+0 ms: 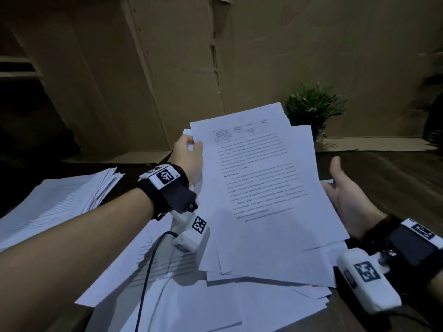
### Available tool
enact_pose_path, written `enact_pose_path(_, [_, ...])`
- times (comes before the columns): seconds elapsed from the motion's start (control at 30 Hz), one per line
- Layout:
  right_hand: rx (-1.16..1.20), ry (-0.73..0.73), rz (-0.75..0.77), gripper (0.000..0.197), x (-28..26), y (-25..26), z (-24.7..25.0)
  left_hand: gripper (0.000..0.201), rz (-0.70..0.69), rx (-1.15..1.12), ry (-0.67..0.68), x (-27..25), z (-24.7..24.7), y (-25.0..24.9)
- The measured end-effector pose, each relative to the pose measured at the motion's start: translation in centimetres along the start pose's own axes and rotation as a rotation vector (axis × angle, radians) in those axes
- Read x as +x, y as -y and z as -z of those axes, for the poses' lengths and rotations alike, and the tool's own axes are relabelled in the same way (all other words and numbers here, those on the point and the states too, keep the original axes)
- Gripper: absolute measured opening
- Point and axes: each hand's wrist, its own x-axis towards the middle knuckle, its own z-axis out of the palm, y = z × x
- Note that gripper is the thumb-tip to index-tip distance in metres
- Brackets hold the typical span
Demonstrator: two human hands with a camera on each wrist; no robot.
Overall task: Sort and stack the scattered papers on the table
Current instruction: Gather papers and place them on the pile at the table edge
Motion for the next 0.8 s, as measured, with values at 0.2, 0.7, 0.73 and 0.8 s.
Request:
enact_pose_path(0.2, [-0.226, 0.145, 0.119, 0.039, -0.9, -0.2, -0.5, 0.051, 0.160, -0.093, 0.012, -0.9, 0.1, -1.0])
enact_pose_path(0.7, [-0.058, 0.128, 0.050, 0.040, -1.2, -0.2, -0.6, 0.035, 0.160, -0.211, 0.394, -3.9, 0.1, -1.3])
enact_pose_path(0.73, [-0.042, 0.131, 0.013, 0.039, -1.3, -0.3, -0.6, 0.035, 0.157, -0.219, 0.375, -4.0, 0.1, -1.5])
enact_pose_path(0.8, [-0.070, 0.138, -0.011, 0.039, -1.3, -0.5, -0.8, 0.034, 0.158, -0.251, 0.333, -4.1, 0.2, -1.6])
